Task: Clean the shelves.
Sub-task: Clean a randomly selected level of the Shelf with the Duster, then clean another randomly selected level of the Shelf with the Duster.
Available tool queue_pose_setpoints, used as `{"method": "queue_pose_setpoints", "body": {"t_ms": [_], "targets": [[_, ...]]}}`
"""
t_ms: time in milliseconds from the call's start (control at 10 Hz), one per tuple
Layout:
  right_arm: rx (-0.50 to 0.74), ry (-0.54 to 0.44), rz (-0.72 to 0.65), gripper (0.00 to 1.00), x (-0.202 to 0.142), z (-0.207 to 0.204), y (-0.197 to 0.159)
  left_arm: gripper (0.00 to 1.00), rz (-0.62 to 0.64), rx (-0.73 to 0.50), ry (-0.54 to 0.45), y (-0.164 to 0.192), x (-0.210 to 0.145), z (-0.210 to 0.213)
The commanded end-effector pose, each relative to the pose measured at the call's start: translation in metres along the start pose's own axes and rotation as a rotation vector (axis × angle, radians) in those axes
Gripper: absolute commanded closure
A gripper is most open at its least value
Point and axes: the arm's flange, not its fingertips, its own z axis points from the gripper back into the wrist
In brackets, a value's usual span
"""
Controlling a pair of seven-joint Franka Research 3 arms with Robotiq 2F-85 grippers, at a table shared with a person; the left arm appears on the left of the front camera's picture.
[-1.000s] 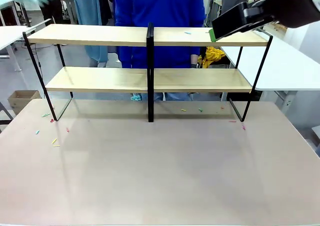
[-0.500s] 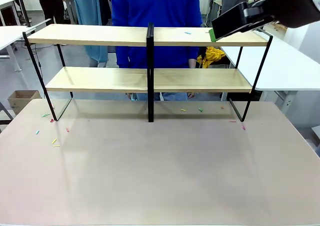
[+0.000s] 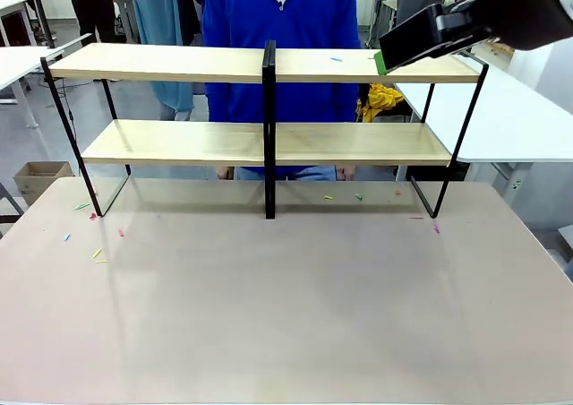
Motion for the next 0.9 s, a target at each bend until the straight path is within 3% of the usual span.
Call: {"method": "queue_pose_setpoints", "body": {"t_ms": [0, 800], "targets": [[0.007, -0.001, -0.008, 0.00, 0.0010, -0.0002, 0.0008, 0.88, -0.031, -0.005, 0.000, -0.0043, 0.0018, 0.0038], [0.007, -0.001, -0.008, 0.00, 0.0010, -0.0002, 0.0008, 0.88, -0.011, -0.001, -0.002, -0.0044, 0.0009, 0.0017]]}}
